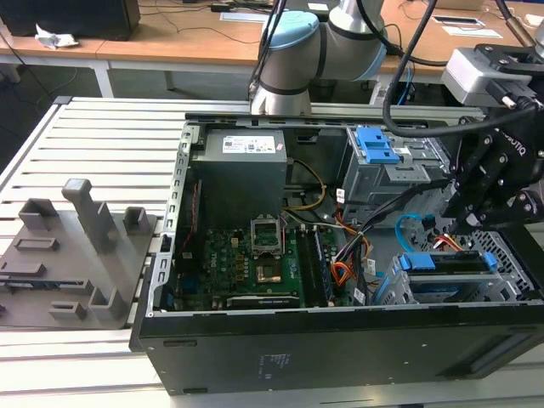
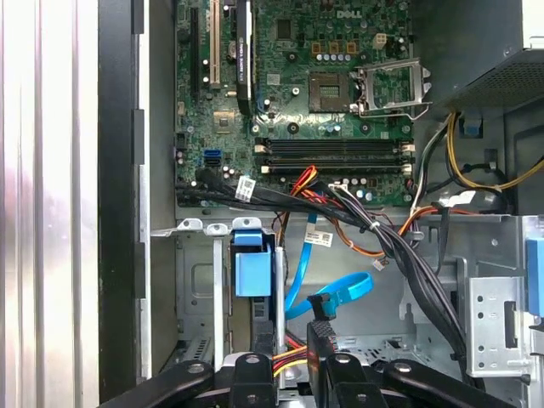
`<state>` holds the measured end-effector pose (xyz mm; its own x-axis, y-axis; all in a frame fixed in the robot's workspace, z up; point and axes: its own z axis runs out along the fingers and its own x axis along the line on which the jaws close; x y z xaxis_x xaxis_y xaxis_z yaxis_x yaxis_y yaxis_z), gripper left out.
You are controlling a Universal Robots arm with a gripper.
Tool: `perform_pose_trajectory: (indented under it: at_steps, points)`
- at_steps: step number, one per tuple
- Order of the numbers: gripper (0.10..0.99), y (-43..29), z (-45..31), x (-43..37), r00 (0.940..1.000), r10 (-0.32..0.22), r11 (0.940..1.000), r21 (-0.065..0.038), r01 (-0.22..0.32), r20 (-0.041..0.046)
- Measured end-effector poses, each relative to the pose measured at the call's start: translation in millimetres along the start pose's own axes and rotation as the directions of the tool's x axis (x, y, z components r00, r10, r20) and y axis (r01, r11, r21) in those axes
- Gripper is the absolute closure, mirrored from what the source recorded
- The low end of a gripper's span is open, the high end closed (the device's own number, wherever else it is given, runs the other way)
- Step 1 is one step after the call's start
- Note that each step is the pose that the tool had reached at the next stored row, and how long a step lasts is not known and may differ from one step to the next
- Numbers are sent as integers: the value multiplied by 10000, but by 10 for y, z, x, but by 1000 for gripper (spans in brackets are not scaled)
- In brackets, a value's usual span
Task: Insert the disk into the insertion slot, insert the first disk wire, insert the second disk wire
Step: 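Insert the second disk wire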
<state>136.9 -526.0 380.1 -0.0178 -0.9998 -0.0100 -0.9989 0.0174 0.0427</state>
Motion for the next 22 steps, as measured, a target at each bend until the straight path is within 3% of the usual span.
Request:
perform_pose_trajectory:
  at_steps: [6, 9, 12, 15, 17, 19, 22]
  points:
    - [784, 26, 2, -157, 10000, -59, 10000, 0, 59, -4]
    - [784, 51, 3, -168, 10000, -69, 10000, -1, 69, -5]
    - [784, 120, 12, -168, 9999, -124, 9999, -2, 124, -7]
    - [784, 146, 26, -168, 9987, -511, 9987, -5, 511, -22]
    - [784, 146, 47, -168, 9934, -1146, 9934, -14, 1146, -52]
    - [784, 144, 78, -167, 9820, -1887, 9820, -27, 1887, -83]
    - [784, 153, 122, -167, 9686, -2485, 9686, -39, 2484, -107]
